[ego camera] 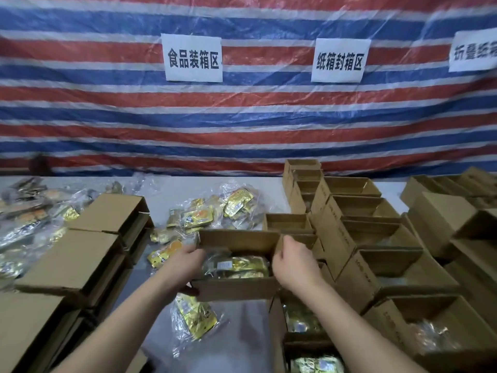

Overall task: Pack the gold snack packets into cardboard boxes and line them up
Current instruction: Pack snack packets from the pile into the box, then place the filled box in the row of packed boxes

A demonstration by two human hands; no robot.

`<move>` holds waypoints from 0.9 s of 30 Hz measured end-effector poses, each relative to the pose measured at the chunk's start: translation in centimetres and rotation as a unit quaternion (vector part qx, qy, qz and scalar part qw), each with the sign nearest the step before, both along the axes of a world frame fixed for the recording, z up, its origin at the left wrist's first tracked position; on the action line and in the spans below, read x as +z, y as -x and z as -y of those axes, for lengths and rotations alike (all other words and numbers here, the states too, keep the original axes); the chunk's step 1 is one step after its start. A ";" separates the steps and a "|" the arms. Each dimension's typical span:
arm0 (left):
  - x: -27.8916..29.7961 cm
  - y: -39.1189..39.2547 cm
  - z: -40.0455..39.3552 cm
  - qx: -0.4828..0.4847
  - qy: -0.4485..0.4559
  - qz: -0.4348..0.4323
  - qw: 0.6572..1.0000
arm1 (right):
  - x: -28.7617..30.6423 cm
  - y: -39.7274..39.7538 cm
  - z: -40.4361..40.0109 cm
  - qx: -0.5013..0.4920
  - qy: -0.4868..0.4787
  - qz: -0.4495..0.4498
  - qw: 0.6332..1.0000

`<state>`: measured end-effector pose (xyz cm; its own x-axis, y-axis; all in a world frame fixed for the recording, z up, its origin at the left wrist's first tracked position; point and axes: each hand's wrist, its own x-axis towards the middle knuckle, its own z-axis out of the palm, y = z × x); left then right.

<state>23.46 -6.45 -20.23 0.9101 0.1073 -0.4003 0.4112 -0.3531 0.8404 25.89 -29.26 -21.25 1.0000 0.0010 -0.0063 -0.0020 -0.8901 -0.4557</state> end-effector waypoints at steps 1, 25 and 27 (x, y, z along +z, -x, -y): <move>0.9 -1.3 1.0 -0.009 0.003 0.004 1.000 | 1.3 -1.3 0.9 -0.009 0.004 0.009 1.000; -4.9 -26.6 16.6 -0.048 -0.032 0.002 0.998 | -0.9 -23.8 12.5 -0.106 0.260 0.025 0.959; -5.2 -27.2 16.9 -0.052 -0.040 -0.004 0.998 | -1.5 -24.1 12.7 -0.111 0.265 0.023 0.957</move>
<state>50.63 -23.40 -25.46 0.9145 0.0443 -0.4021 0.3758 -0.4609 0.8039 50.03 -41.95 -22.74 0.9743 -0.2032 0.0972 -0.2092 -0.9763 0.0563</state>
